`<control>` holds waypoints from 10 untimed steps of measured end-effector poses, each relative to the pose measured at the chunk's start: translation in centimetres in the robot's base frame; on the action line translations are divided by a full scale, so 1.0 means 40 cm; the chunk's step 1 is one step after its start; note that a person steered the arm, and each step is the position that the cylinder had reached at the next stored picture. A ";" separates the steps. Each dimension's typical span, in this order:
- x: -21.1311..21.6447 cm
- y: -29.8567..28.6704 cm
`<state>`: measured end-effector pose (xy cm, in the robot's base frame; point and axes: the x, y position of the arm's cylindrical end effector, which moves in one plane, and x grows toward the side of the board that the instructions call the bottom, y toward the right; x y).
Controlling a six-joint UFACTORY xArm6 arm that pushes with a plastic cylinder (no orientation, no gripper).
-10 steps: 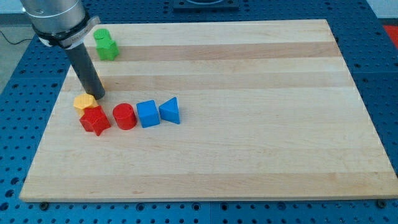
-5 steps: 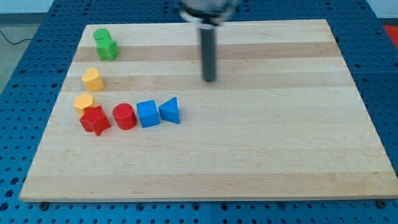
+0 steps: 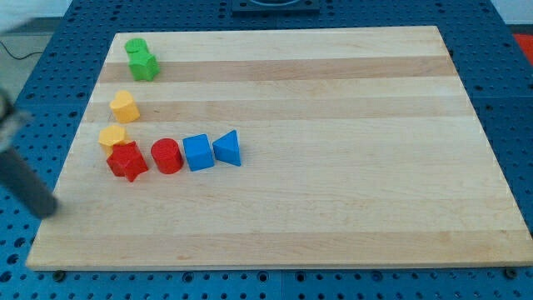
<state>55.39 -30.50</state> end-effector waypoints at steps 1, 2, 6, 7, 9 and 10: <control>0.000 0.000; -0.049 0.001; -0.244 0.126; -0.291 0.181; -0.274 0.053; -0.273 0.138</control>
